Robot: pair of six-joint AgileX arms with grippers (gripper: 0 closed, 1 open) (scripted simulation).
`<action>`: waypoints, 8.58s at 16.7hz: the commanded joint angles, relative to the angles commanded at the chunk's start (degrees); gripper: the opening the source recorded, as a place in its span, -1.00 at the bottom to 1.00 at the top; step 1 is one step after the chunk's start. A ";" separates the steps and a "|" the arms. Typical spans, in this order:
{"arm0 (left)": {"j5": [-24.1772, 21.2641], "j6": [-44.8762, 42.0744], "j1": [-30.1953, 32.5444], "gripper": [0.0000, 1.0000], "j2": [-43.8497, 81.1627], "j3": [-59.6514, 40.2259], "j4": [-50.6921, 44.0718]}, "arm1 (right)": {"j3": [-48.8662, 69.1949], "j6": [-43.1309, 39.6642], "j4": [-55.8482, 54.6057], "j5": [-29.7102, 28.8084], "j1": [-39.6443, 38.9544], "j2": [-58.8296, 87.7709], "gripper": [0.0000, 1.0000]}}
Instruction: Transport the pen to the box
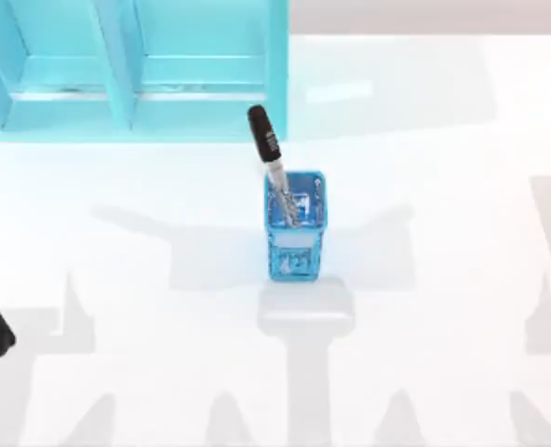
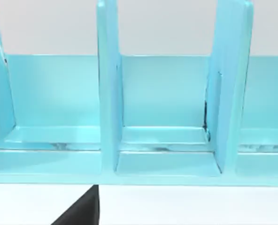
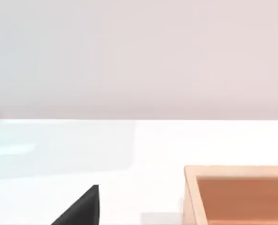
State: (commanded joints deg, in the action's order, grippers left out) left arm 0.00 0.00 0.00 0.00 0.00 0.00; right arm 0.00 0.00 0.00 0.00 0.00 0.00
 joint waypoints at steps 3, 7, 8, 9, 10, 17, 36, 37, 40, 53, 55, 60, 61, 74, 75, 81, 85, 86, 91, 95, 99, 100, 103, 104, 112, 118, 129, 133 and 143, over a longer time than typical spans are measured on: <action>0.00 0.00 0.00 1.00 0.00 0.00 0.00 | 0.34 0.02 -0.09 0.21 -0.25 0.57 1.00; 0.00 0.00 0.00 1.00 0.00 0.00 0.00 | 4.72 -0.07 -1.03 2.42 -3.04 8.56 1.00; 0.00 0.00 0.00 1.00 0.00 0.00 0.00 | 6.41 -0.16 -1.37 3.15 -4.00 11.94 1.00; 0.00 0.00 0.00 1.00 0.00 0.00 0.00 | 8.31 -0.24 -1.76 3.93 -5.04 15.85 1.00; 0.00 0.00 0.00 1.00 0.00 0.00 0.00 | 10.40 -0.31 -2.21 4.78 -6.18 20.25 1.00; 0.00 0.00 0.00 1.00 0.00 0.00 0.00 | 27.45 -0.59 -6.10 12.05 -15.67 53.57 1.00; 0.00 0.00 0.00 1.00 0.00 0.00 0.00 | 50.33 -0.93 -11.56 21.74 -28.06 97.01 1.00; 0.00 0.00 0.00 1.00 0.00 0.00 0.00 | 50.49 -0.90 -11.65 21.72 -28.14 97.19 1.00; 0.00 0.00 0.00 1.00 0.00 0.00 0.00 | 53.83 -0.25 -13.35 20.90 -29.41 101.35 1.00; 0.00 0.00 0.00 1.00 0.00 0.00 0.00 | 65.50 2.31 -19.38 17.21 -33.56 118.85 0.85; 0.00 0.00 0.00 1.00 0.00 0.00 0.00 | 65.50 2.31 -19.38 17.21 -33.56 118.85 0.55; 0.00 0.00 0.00 1.00 0.00 0.00 0.00 | 65.50 2.31 -19.38 17.21 -33.56 118.85 -0.21; 0.00 0.00 0.00 1.00 0.00 0.00 0.00 | 65.50 2.31 -19.38 17.21 -33.56 118.85 -0.36; 0.00 0.00 0.00 1.00 0.00 0.00 0.00 | 66.03 2.51 -19.35 17.29 -33.59 118.40 -1.00; 0.00 0.00 0.00 1.00 0.00 0.00 0.00 | 66.06 2.44 -19.21 17.37 -33.51 118.33 -1.00; 0.00 0.00 0.00 1.00 0.00 0.00 0.00 | 68.14 -2.69 -6.44 23.44 -26.41 110.28 -1.00; 0.00 0.00 0.00 1.00 0.00 0.00 0.00 | 70.59 -7.89 8.53 29.99 -18.60 100.55 -1.00; 0.00 0.00 0.00 1.00 0.00 0.00 0.00 | 71.03 -9.01 11.59 31.46 -16.83 98.36 -1.00; 0.00 0.00 0.00 1.00 0.00 0.00 0.00 | 71.79 -11.59 17.85 34.85 -12.43 93.14 -1.00; 0.00 0.00 0.00 1.00 0.00 0.00 0.00 | 71.78 -11.49 17.88 34.76 -12.63 93.35 -1.00; 0.00 0.00 0.00 1.00 0.00 0.00 0.00 | 73.60 -16.37 24.38 32.23 -6.50 92.10 -1.00; 0.00 0.00 0.00 1.00 0.00 0.00 0.00 | 74.28 -18.39 27.51 31.08 -3.82 91.30 -1.00; 0.00 0.00 0.00 1.00 0.00 0.00 0.00 | 76.45 -25.37 39.26 27.04 6.05 87.65 -1.00; 0.00 0.00 0.00 1.00 0.00 0.00 0.00 | 77.14 -27.79 43.45 25.63 9.66 86.23 -1.00; 0.00 0.00 0.00 1.00 0.00 0.00 0.00 | 78.81 -39.59 62.08 17.70 27.18 78.11 -1.00; 0.00 0.00 0.00 1.00 0.00 0.00 0.00 | 76.51 -38.82 59.99 17.55 26.37 78.48 -1.00; 0.00 0.00 0.00 1.00 0.00 0.00 0.00 | 65.23 -37.44 46.77 16.58 24.87 79.22 -1.00; 0.00 0.00 0.00 1.00 0.00 0.00 0.00 | 65.23 -37.44 46.77 16.58 24.87 79.22 -0.40; 0.00 0.00 0.00 1.00 0.00 0.00 0.00 | 65.23 -37.44 46.77 16.58 24.87 79.22 1.00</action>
State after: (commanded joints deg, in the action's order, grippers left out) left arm 0.00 0.00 0.00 0.00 0.00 0.00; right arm 65.23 -37.44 46.77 16.58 24.87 79.22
